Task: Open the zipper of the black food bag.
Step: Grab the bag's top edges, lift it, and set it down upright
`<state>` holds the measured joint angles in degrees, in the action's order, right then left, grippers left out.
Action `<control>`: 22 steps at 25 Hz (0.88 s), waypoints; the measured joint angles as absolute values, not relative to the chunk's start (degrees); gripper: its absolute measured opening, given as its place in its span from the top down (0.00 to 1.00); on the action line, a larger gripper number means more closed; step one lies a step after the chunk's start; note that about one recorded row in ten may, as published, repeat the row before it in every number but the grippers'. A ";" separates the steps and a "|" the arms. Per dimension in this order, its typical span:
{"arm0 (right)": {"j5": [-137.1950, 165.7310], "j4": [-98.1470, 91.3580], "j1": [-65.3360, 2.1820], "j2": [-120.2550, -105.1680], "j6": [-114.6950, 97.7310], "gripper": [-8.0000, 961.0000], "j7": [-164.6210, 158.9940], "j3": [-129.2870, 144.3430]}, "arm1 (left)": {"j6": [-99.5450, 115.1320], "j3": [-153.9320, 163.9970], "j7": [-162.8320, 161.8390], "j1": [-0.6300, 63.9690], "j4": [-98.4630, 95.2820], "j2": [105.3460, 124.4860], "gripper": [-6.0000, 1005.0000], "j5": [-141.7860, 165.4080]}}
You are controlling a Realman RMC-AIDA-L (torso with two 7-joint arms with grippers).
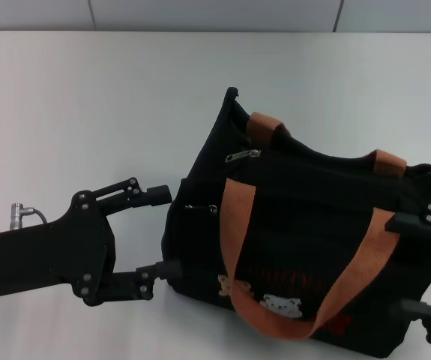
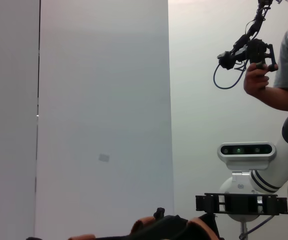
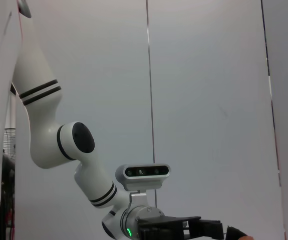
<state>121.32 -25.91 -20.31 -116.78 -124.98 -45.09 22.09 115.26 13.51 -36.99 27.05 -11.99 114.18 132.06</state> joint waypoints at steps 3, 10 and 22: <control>121.22 -25.92 -20.35 -116.83 -124.97 0.15 -45.06 22.10 | 115.27 13.16 -36.86 26.92 -11.99 114.18 0.19 132.01; 121.02 -25.88 -20.39 -117.12 -124.98 0.15 -44.58 21.72 | 114.69 12.27 -36.84 26.03 -13.16 114.56 0.19 131.72; 120.58 -25.24 -20.00 -117.81 -124.98 0.15 -43.08 18.46 | 105.87 11.79 -34.73 23.94 -13.99 118.62 0.22 131.11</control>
<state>120.58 -25.24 -20.00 -117.81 -124.98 -43.08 18.46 105.87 11.79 -34.72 23.94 -13.99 118.62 131.11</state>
